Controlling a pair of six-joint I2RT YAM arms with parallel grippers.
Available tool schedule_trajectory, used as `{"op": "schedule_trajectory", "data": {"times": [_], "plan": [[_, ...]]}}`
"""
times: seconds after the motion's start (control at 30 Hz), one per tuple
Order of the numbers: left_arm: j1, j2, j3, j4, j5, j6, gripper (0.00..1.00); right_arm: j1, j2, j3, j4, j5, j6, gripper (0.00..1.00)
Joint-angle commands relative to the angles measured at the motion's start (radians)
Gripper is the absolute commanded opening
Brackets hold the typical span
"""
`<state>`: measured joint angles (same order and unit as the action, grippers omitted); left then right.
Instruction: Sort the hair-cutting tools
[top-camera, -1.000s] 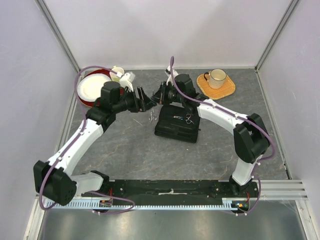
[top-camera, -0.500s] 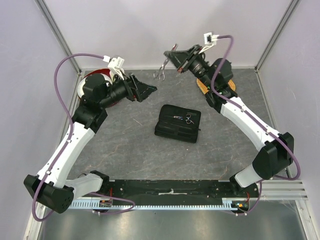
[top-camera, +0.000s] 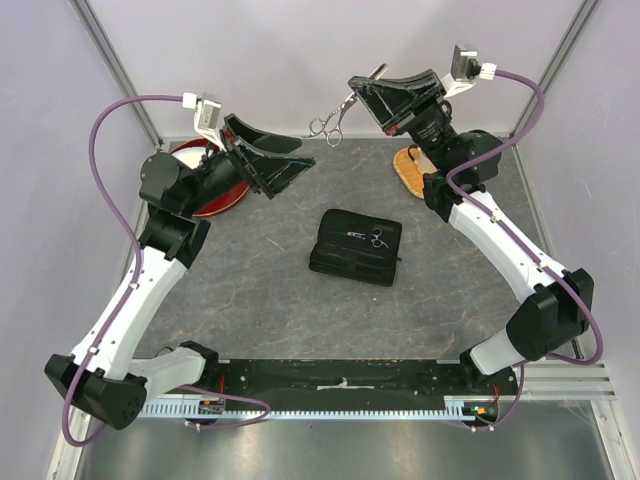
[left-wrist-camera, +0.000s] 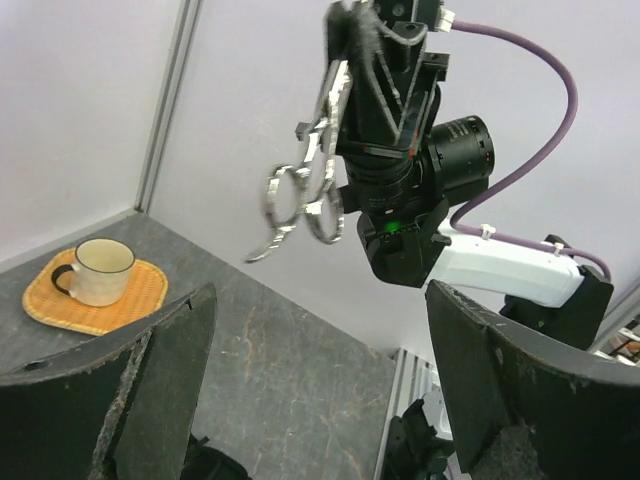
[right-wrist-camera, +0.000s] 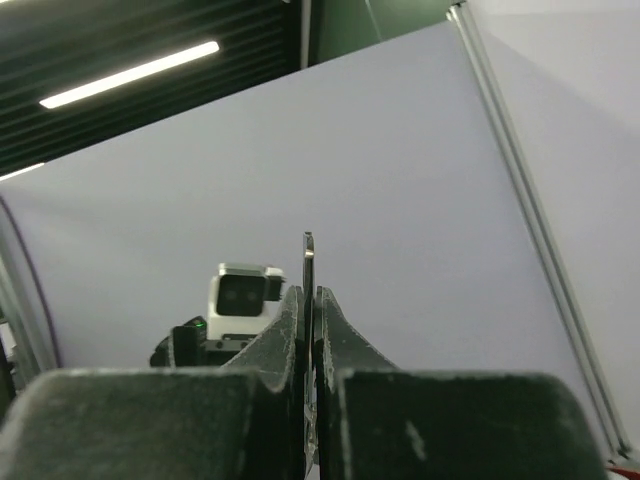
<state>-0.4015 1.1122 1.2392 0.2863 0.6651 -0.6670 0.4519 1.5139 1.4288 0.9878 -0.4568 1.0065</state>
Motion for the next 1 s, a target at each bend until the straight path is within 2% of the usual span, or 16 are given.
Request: {"op": "schedule_trajectory", "data": {"times": [0.0, 0.1, 0.2, 0.27, 0.4, 0.63, 0.73, 0.97], "plan": [[-0.003, 0.020, 0.019, 0.114, 0.027, -0.094, 0.91, -0.002, -0.026, 0.055, 0.183, -0.042, 0.092, 0.00], [-0.003, 0.029, 0.011, 0.164, 0.008, -0.124, 0.89, -0.004, -0.018, 0.047, 0.248, -0.040, 0.142, 0.00], [-0.020, 0.038, -0.032, 0.305, -0.060, -0.193, 0.77, 0.001, 0.003, 0.038, 0.314, -0.019, 0.187, 0.00], [-0.037, 0.043, -0.070, 0.394, -0.107, -0.216, 0.75, 0.005, 0.020, 0.030, 0.345, -0.007, 0.204, 0.00], [-0.091, 0.060, -0.063, 0.413, -0.159, -0.195, 0.73, 0.031, 0.034, 0.018, 0.342, 0.033, 0.187, 0.00], [-0.122, 0.072, -0.054, 0.447, -0.183, -0.207, 0.69, 0.056, 0.048, 0.013, 0.322, 0.040, 0.149, 0.00], [-0.126, 0.077, -0.047, 0.444, -0.200, -0.212, 0.61, 0.059, 0.060, 0.013, 0.331, 0.037, 0.152, 0.00], [-0.137, 0.087, -0.050, 0.442, -0.216, -0.215, 0.36, 0.067, 0.078, 0.007, 0.341, 0.033, 0.149, 0.00]]}}
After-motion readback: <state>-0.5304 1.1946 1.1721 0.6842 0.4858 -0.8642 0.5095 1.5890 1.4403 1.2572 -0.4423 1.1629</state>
